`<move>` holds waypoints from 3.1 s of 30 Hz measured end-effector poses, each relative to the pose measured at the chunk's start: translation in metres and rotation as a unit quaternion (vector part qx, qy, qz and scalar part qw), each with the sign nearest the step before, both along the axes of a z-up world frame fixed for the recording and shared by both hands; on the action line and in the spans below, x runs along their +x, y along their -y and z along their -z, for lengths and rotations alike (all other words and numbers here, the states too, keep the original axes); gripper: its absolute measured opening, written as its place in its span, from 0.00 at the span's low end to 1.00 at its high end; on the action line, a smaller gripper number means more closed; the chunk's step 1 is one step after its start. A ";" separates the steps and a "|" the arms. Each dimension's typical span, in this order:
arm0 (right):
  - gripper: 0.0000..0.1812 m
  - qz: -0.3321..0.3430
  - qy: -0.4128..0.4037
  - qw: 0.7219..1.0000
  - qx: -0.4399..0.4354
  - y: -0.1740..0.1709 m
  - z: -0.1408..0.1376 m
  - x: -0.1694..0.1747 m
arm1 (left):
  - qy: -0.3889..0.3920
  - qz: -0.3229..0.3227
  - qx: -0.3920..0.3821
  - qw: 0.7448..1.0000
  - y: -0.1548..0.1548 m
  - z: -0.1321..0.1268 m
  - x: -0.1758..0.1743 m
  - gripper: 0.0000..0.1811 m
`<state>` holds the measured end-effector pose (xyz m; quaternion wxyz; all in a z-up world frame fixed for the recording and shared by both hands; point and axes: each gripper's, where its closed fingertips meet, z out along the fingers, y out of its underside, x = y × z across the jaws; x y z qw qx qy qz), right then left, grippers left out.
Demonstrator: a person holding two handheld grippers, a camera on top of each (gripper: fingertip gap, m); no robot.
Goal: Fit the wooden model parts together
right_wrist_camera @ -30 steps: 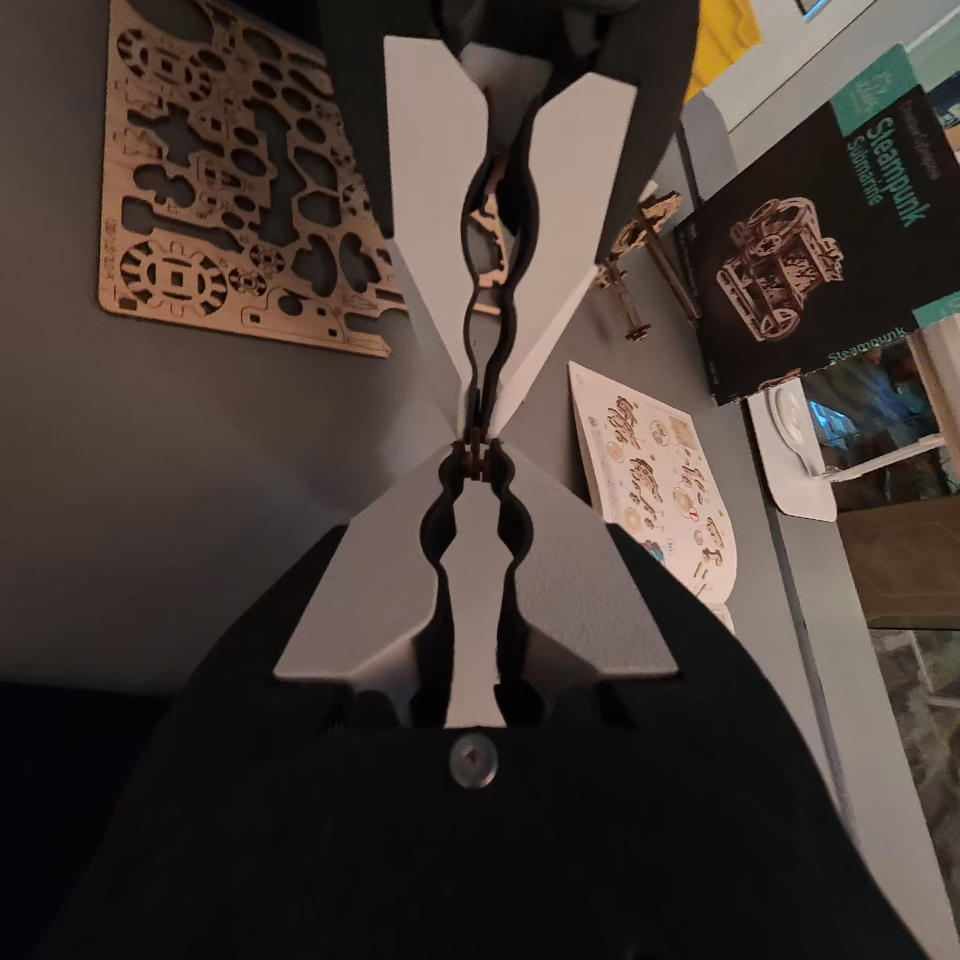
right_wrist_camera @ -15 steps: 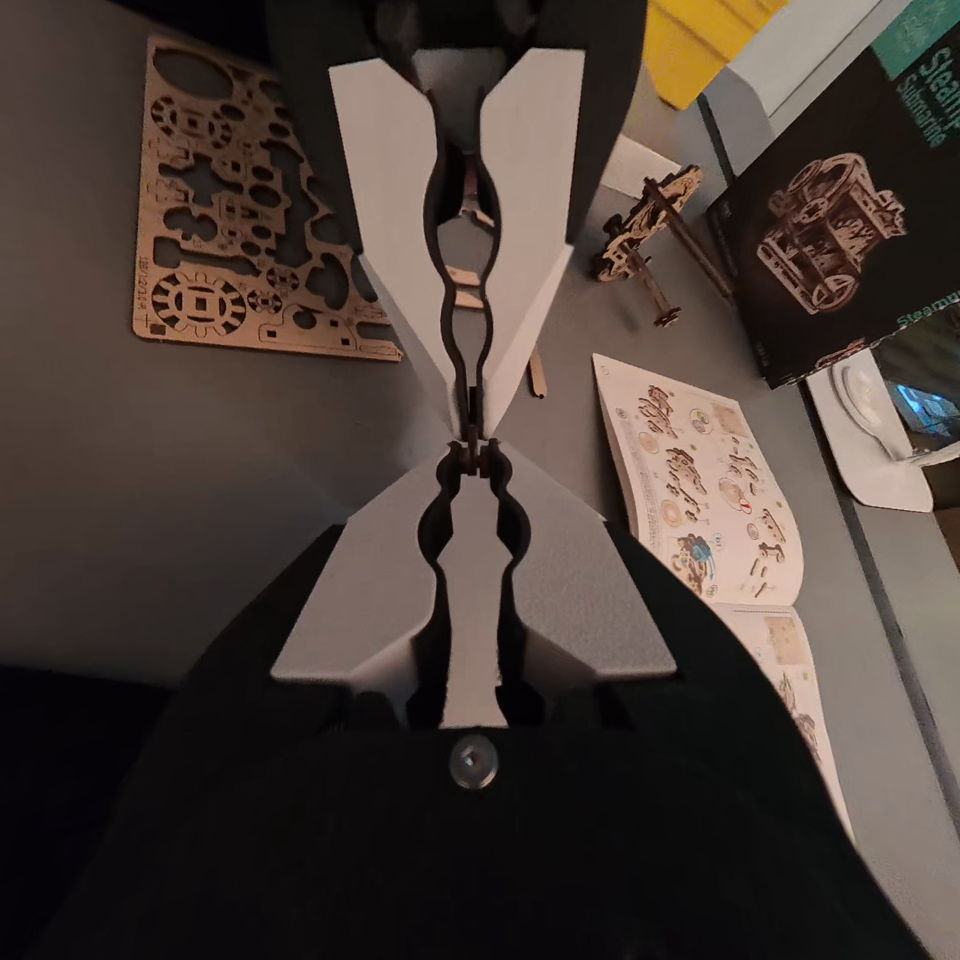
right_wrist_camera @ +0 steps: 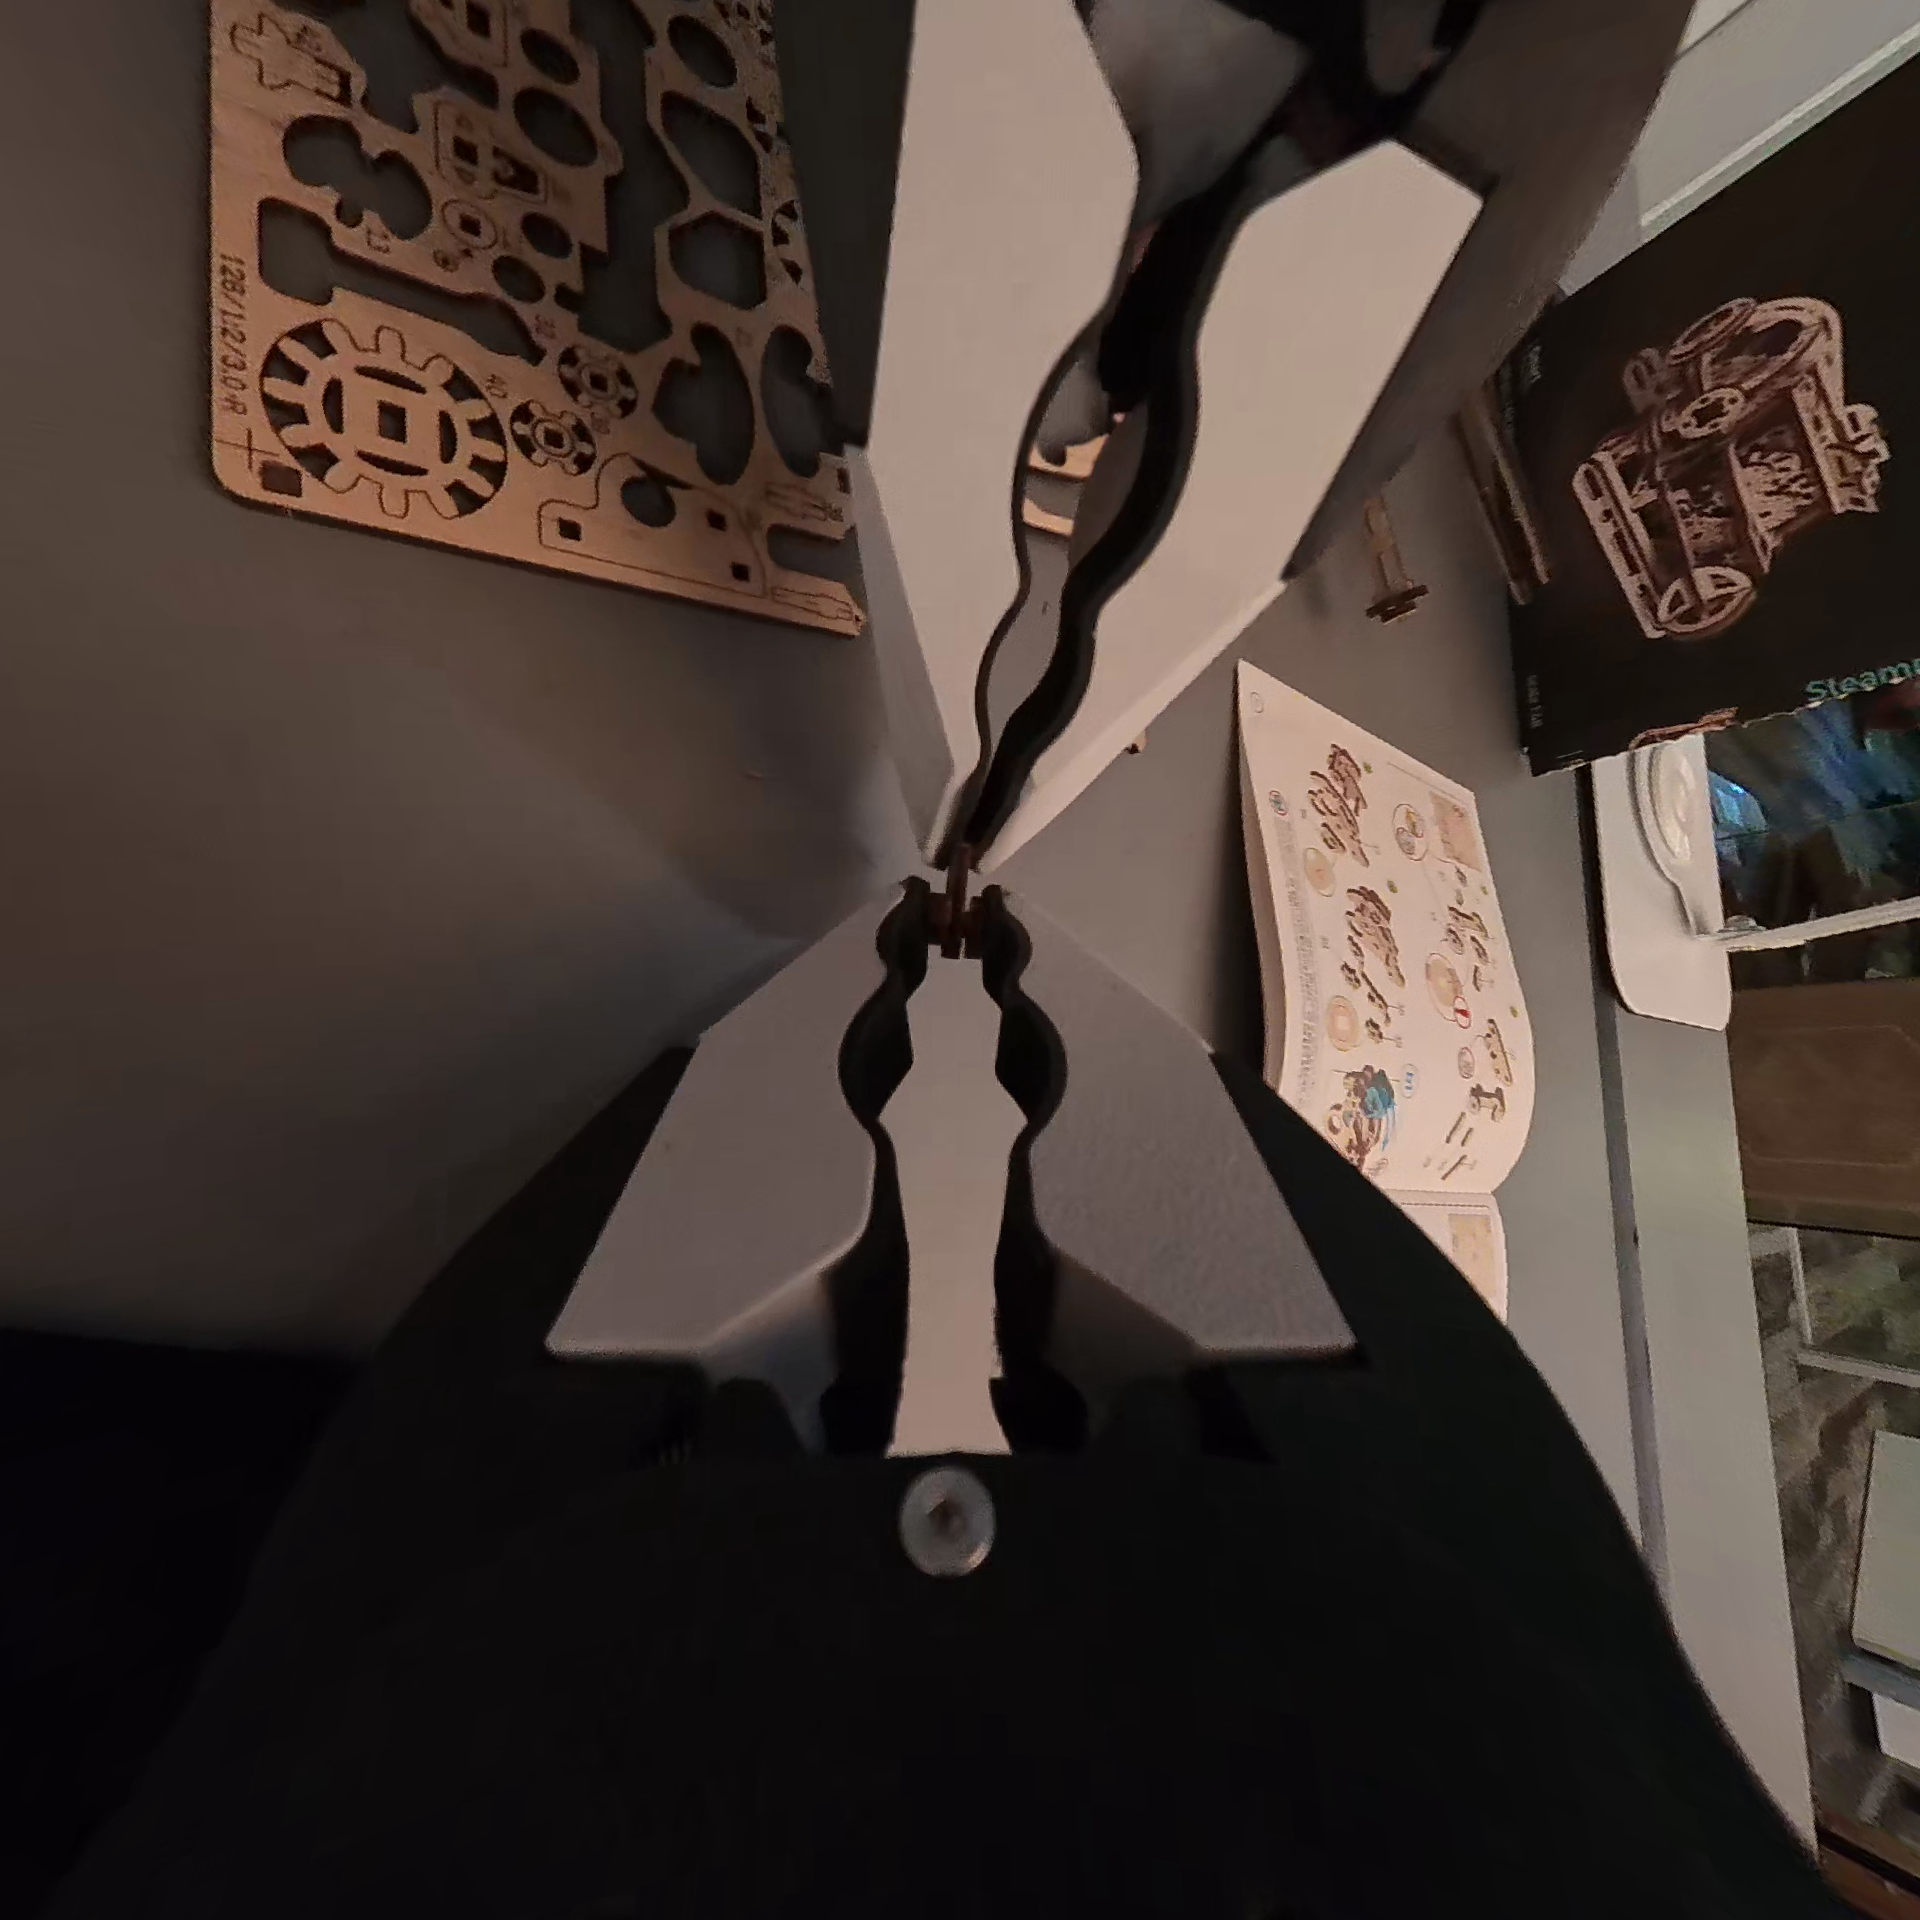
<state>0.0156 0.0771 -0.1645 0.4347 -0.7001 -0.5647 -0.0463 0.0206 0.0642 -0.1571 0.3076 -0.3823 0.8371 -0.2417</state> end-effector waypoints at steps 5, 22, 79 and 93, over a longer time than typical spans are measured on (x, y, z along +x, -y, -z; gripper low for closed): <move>0.04 -0.017 0.023 1.000 -0.013 0.003 0.011 -0.003 | -0.031 0.013 0.003 0.999 0.003 0.011 -0.004 0.00; 0.04 -0.012 -0.099 0.995 -0.023 -0.002 -0.012 0.000 | 0.061 0.035 0.052 0.996 -0.002 -0.014 0.000 0.00; 0.04 -0.025 -0.164 0.982 0.087 0.007 -0.081 0.002 | 0.243 0.028 0.011 0.970 0.004 -0.076 0.005 0.08; 0.04 -0.016 -0.126 0.989 0.081 0.005 -0.070 0.003 | 0.218 0.034 0.099 0.970 0.004 -0.064 0.007 0.04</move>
